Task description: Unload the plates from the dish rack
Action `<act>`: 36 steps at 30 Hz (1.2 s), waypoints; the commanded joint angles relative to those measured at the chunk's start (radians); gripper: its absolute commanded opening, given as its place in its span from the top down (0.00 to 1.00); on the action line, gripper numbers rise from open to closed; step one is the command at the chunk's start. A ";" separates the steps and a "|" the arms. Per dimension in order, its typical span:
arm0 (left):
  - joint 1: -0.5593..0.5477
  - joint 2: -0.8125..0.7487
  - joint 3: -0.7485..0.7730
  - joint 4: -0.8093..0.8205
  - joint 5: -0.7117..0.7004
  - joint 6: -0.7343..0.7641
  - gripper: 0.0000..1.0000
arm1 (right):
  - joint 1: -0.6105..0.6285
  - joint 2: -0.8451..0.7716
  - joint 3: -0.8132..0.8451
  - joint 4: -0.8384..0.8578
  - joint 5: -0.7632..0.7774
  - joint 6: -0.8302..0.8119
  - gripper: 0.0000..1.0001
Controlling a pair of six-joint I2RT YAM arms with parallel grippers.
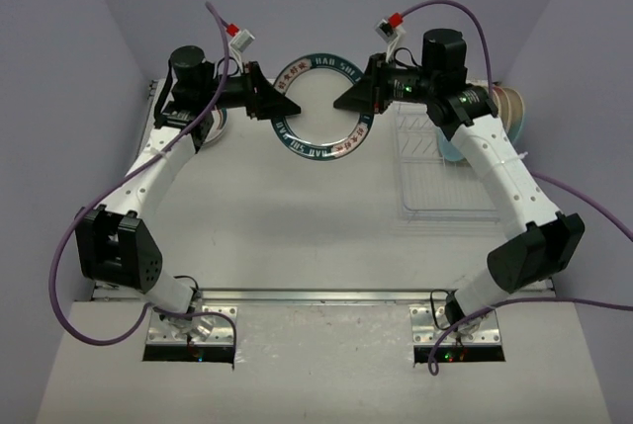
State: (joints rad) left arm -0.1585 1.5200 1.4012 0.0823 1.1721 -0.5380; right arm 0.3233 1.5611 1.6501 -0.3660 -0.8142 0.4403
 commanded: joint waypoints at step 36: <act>0.558 0.594 0.418 -0.371 -0.747 -0.056 0.90 | -0.251 -0.110 -0.160 -0.143 0.533 -0.133 0.02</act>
State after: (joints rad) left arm 0.3877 2.0932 1.7616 -0.3354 0.4438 -0.6103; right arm 0.0863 1.4969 1.4981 -0.5127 -0.3324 0.3588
